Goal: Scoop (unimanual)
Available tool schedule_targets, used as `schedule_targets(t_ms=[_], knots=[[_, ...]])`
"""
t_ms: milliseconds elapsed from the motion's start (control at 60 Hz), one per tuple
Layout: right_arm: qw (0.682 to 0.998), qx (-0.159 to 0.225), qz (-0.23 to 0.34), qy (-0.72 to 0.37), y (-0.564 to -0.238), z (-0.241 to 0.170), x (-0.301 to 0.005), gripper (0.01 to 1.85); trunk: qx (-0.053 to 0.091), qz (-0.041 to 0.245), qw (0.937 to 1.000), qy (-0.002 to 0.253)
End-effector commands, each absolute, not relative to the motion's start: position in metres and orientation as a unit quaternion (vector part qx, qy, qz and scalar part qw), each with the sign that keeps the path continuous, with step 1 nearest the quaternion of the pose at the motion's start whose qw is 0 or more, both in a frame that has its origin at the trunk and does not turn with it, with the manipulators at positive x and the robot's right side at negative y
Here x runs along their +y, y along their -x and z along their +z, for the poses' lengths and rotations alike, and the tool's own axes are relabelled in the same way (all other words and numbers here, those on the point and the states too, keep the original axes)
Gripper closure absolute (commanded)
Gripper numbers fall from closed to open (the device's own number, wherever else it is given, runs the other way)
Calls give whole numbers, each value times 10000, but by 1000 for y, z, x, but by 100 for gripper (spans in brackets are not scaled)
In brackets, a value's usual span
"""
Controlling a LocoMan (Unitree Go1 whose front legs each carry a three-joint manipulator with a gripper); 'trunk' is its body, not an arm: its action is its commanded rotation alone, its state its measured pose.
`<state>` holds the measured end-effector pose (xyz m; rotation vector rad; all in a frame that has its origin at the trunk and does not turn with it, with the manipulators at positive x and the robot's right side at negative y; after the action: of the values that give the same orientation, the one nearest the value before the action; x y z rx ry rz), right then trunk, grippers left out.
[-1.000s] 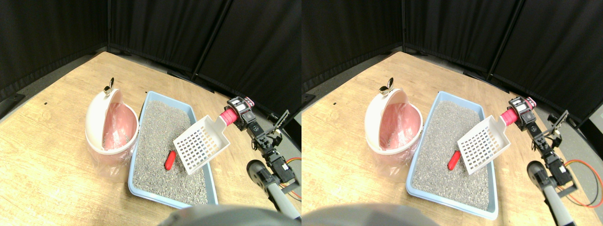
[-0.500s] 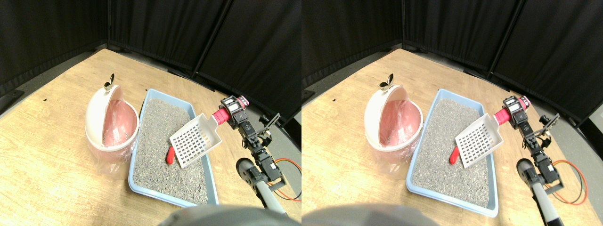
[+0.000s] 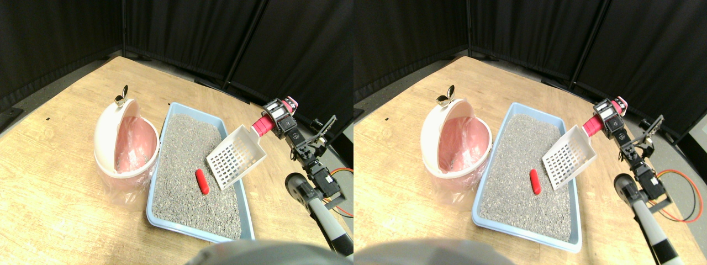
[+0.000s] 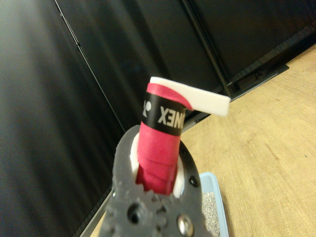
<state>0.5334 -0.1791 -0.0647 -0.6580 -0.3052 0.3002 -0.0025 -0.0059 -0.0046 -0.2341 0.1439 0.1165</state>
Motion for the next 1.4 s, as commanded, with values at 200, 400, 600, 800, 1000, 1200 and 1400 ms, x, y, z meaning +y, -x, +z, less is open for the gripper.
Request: schedule_targets(t_ms=[200, 400, 600, 800, 1000, 1200, 1400], knots=[[9274, -1646, 1490, 3011, -529, -66, -174, 181, 807, 612, 9869, 1259], [9251, -1377, 1577, 3167, -528, -77, -176, 181, 852, 609, 9866, 1248], [9157, -1334, 1828, 3322, -527, -78, -174, 181, 872, 587, 9865, 1259], [9091, -1237, 2186, 3322, -524, -86, -164, 181, 929, 575, 9858, 1274], [9130, -991, 2330, 3198, -523, -99, -156, 181, 992, 614, 9847, 1296], [9189, -660, 2546, 2941, -512, -133, -142, 181, 1048, 661, 9832, 1339], [9291, -151, 2689, 2536, -495, -166, -125, 181, 1070, 683, 9823, 1380]])
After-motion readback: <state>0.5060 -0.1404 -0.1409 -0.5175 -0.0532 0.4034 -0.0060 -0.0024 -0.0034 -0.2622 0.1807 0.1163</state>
